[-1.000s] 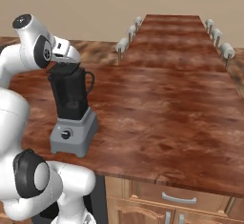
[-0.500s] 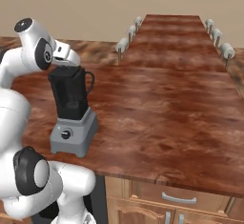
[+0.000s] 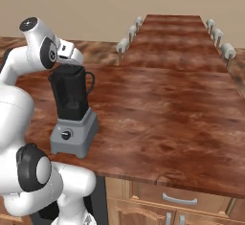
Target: Close the lid blender by securely placing the lid on top.
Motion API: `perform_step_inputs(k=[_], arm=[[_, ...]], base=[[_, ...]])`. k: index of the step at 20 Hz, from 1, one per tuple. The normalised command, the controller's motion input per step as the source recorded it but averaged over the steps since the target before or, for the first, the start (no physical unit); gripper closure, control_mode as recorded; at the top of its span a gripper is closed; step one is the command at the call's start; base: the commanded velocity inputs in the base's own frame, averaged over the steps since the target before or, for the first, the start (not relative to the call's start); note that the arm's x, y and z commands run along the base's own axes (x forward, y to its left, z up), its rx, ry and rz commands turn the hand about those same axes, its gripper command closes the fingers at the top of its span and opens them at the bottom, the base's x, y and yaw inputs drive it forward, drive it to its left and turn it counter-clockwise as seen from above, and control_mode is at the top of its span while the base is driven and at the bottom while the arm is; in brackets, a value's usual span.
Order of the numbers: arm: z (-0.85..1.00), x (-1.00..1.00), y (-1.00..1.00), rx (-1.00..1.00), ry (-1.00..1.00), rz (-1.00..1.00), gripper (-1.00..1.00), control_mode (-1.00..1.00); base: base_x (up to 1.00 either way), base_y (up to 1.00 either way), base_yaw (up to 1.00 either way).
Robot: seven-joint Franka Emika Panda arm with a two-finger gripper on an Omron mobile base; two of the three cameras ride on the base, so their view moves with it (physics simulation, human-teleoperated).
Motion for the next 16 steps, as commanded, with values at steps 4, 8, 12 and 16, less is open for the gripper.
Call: perform_step_inputs(k=[4, 8, 12, 16], arm=[[-0.03, 0.0, -0.02, 0.0, 0.0, 0.0, 1.0, -1.0], [-0.23, -0.12, -0.01, 0.0, -0.03, 0.0, 1.0, -1.0], [-0.13, -0.03, 0.0, 0.0, -0.02, 0.0, 1.0, -1.0], [0.0, -0.01, 0.0, 0.0, 0.0, 0.0, 1.0, -1.0]], base=[[0.0, 0.0, 0.0], [0.0, 0.0, 0.0], [0.0, 0.0, 0.0], [0.0, 0.0, 0.0]])
